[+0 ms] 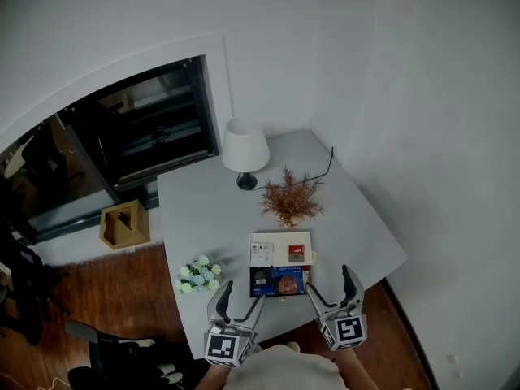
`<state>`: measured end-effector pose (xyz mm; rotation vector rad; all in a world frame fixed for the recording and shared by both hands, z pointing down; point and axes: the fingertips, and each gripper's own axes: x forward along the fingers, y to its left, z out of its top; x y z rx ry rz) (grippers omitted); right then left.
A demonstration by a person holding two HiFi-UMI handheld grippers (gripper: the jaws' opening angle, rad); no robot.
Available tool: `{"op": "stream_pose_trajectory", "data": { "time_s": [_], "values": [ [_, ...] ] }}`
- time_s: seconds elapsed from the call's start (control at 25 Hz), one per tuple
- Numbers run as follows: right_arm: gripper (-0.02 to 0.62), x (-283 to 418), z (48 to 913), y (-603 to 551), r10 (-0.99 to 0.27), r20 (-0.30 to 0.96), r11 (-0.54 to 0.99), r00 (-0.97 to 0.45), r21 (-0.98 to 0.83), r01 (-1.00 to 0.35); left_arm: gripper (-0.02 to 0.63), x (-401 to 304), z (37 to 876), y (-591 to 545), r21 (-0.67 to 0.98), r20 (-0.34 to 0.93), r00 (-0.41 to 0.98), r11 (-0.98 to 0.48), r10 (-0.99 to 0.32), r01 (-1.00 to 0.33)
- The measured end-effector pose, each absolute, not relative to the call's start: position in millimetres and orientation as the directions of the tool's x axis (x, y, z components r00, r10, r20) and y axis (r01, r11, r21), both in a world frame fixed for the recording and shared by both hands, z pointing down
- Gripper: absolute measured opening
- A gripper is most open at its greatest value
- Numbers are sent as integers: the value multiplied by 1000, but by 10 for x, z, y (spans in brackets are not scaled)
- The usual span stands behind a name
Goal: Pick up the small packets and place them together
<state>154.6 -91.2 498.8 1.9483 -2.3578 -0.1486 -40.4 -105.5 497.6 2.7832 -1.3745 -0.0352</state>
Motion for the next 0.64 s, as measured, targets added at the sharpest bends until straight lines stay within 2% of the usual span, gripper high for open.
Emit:
{"op": "stream_pose_trajectory", "data": {
  "time_s": [0.64],
  "values": [
    [417,1411,5171,-744,-973,72,227,-221,108,-968,318,-330,4980,-749,-11,32,630,-631,-776,-776]
  ]
}}
